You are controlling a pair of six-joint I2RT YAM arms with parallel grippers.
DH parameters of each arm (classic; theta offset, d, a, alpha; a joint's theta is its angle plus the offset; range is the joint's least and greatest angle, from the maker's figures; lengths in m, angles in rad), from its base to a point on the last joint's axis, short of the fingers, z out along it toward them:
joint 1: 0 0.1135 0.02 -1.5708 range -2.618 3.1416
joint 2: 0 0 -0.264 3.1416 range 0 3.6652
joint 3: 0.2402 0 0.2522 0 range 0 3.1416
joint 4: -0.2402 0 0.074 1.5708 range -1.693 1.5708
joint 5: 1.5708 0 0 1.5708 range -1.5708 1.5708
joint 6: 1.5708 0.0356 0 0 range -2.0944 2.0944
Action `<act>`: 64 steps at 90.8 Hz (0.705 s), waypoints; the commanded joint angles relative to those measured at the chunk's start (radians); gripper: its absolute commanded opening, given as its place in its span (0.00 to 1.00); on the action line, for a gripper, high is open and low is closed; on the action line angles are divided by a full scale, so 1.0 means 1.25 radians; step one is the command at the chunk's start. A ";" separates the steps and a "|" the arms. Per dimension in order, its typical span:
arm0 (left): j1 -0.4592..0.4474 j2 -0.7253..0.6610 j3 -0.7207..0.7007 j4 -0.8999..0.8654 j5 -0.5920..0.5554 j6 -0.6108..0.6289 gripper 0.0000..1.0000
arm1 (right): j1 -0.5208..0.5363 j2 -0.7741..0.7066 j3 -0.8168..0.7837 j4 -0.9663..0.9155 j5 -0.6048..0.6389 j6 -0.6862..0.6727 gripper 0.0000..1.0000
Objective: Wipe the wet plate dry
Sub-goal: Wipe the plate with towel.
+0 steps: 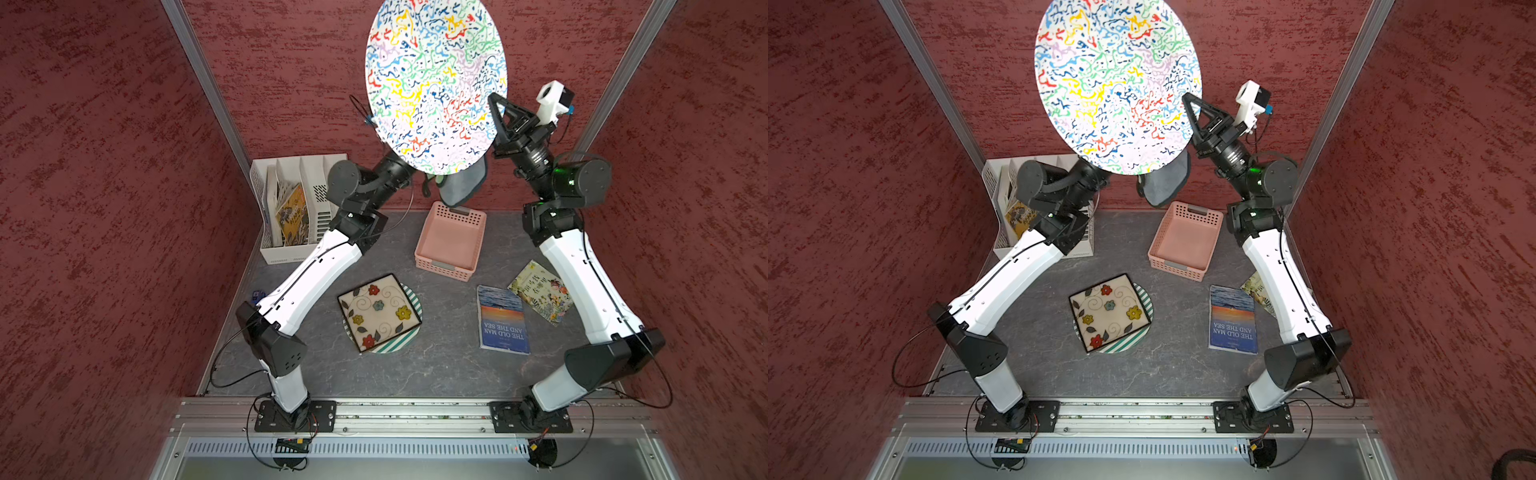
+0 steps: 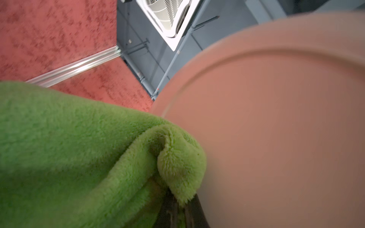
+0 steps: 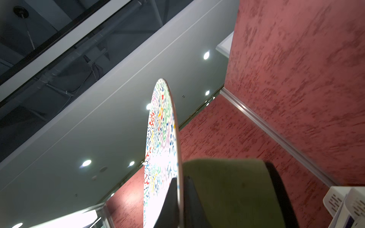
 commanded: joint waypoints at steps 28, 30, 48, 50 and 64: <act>-0.053 -0.321 -0.224 -0.504 -0.201 0.449 0.00 | -0.079 -0.118 -0.163 -0.358 0.093 -0.226 0.00; -0.058 -0.315 -0.202 -0.546 -0.226 0.480 0.00 | -0.072 -0.130 -0.169 -0.374 0.093 -0.243 0.00; -0.107 -0.196 -0.005 -0.815 -0.477 0.754 0.00 | -0.014 -0.194 -0.189 -0.476 0.103 -0.364 0.00; -0.111 -0.180 0.014 -0.833 -0.496 0.781 0.00 | -0.007 -0.199 -0.189 -0.484 0.104 -0.377 0.00; -0.120 -0.052 0.176 -0.958 -0.538 0.907 0.00 | 0.048 -0.224 -0.191 -0.539 0.117 -0.444 0.00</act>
